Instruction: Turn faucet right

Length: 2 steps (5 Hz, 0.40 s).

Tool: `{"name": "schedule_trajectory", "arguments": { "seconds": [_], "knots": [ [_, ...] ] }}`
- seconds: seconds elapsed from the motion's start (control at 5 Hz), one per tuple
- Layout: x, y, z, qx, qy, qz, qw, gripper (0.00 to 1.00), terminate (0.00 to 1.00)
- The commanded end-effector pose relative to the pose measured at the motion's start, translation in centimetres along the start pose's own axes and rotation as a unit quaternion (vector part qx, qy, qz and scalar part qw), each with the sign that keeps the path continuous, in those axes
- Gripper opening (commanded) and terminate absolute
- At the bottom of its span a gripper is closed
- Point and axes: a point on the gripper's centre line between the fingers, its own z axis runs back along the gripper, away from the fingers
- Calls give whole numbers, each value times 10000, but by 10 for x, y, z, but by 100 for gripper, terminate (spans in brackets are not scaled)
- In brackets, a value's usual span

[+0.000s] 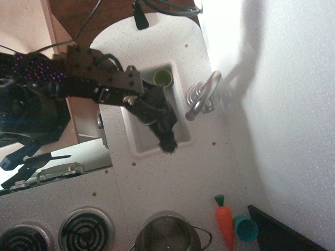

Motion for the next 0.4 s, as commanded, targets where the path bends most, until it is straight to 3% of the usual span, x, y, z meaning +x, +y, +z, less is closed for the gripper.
{"name": "schedule_trajectory", "arguments": {
  "seconds": [0.0,0.2],
  "knots": [
    [54,-2,32,-457,548,2442,9671,100,0],
    [55,6,16,-411,799,3113,9460,100,0]
  ]
}}
